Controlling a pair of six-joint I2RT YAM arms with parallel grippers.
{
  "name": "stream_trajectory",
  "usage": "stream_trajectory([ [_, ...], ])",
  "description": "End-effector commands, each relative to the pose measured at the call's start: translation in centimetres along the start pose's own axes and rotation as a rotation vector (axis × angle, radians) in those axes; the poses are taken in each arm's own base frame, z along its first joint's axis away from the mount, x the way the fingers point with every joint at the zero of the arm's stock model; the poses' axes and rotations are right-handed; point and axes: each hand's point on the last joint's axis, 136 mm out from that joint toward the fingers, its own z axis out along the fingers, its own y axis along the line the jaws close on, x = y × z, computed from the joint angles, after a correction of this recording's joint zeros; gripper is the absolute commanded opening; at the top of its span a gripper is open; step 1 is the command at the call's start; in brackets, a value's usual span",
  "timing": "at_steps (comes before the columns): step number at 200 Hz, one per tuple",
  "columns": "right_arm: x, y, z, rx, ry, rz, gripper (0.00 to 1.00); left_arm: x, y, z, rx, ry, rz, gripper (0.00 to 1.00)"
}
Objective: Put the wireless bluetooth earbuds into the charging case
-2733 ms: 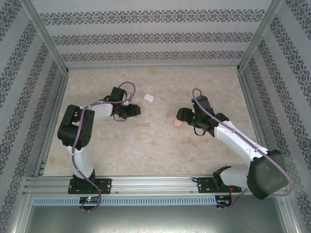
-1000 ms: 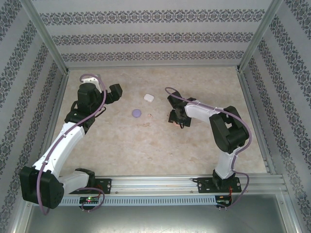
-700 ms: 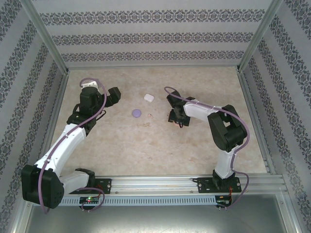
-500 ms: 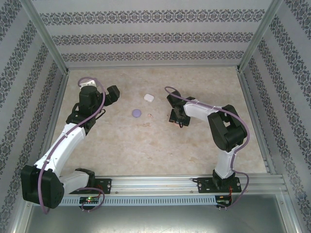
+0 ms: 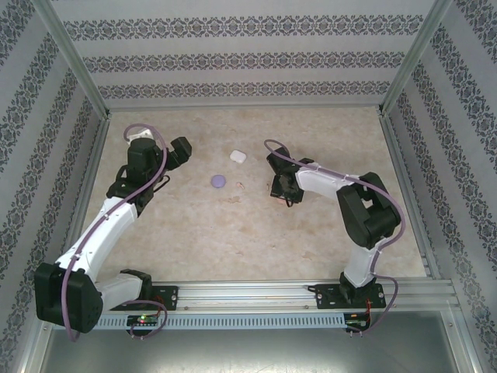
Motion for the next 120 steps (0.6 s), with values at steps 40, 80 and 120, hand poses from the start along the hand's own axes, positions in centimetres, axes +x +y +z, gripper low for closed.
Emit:
stream_trajectory([
  [40, -2.2, 2.5, -6.9, -0.216, -0.131, 0.088, 0.39, 3.9, -5.7, 2.1, 0.401, 0.082, 0.069, 1.0],
  [80, -4.5, 5.5, -11.2, -0.383, -0.187, 0.184, 0.38, 7.3, -8.3, 2.4, 0.55, 0.11, 0.114, 1.0],
  [120, -6.4, 8.2, -13.5, -0.511, -0.191, 0.32, 0.38, 11.2, -11.6, 2.6, 0.663, 0.126, 0.168, 0.99],
])
